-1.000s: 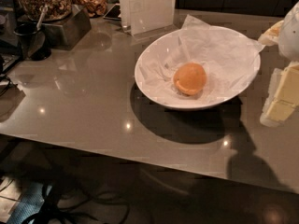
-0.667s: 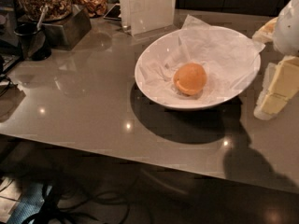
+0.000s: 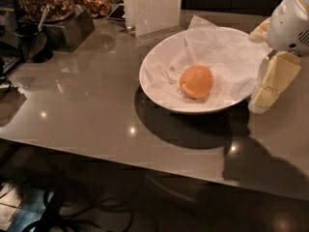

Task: Pick orange from white bowl

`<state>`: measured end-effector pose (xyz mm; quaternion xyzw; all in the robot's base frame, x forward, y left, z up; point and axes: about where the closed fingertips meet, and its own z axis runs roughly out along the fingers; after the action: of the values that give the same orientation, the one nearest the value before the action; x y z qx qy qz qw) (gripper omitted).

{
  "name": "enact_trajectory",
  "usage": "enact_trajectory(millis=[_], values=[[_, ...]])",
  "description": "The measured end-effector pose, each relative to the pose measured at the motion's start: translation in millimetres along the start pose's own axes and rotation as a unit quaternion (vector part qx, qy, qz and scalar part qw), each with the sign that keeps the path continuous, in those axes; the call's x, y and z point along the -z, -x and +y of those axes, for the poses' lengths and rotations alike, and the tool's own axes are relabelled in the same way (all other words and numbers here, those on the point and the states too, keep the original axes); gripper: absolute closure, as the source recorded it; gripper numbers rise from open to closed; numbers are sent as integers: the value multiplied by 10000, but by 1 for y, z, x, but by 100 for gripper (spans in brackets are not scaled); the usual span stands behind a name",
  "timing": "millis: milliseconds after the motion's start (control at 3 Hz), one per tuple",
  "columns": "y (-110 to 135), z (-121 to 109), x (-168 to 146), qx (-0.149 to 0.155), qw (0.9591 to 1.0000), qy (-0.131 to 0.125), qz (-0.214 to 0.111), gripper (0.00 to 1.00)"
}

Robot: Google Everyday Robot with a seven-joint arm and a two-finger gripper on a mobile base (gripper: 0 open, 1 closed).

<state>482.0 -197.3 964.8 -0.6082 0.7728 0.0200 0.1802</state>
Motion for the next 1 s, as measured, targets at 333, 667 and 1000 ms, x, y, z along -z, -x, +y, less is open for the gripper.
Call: enact_trajectory(millis=[333, 667, 1000], values=[[3, -4, -2, -61, 9998, -40, -176, 0], [23, -22, -15, -86, 9987, 69, -502, 0], [47, -42, -29, -51, 9972, 189, -727, 0]])
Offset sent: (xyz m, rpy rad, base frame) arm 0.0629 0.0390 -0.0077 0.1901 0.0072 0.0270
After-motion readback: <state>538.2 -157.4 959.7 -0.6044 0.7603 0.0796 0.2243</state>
